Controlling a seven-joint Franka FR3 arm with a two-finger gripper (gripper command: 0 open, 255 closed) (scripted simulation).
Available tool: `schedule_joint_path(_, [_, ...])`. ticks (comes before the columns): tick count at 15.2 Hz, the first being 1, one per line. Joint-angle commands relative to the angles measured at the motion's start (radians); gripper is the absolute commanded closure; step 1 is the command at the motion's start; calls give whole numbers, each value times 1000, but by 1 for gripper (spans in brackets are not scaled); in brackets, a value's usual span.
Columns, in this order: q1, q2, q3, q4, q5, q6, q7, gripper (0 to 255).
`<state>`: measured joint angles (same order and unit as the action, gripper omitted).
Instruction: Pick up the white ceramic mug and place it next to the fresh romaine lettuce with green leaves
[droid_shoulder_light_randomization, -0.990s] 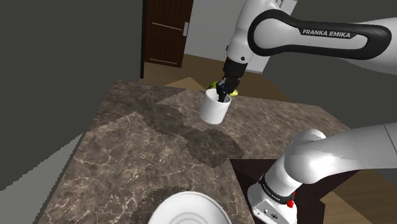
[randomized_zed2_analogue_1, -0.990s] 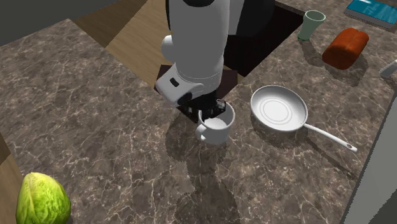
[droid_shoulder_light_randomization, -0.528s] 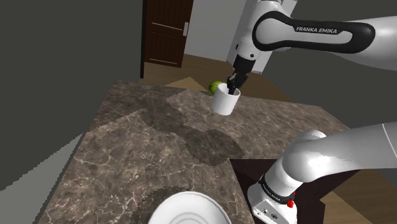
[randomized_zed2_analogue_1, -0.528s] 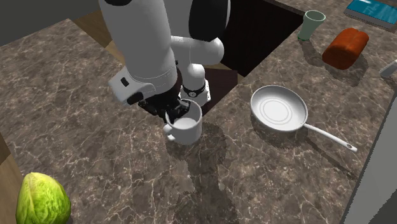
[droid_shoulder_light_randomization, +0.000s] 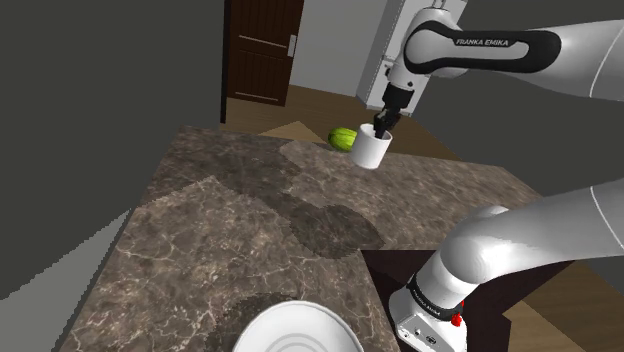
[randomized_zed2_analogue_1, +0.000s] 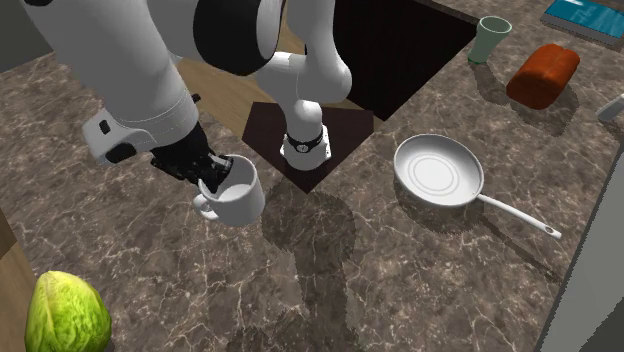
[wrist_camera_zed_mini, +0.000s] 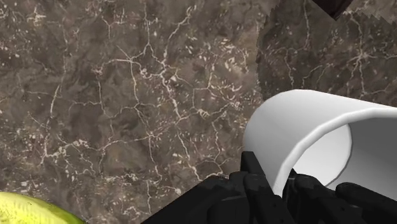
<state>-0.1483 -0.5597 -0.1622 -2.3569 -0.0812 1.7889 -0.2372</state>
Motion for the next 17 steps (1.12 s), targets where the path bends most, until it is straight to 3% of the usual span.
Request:
schedule_joint_path(1, [-16, 32, -39, 24, -17, 10, -49, 255])
schedule_joint_path(9, [-61, 208, -191, 188, -40, 33, -244, 255])
schedule_joint_path(17, [-101, 447, -330, 423, 26, 31, -458, 255])
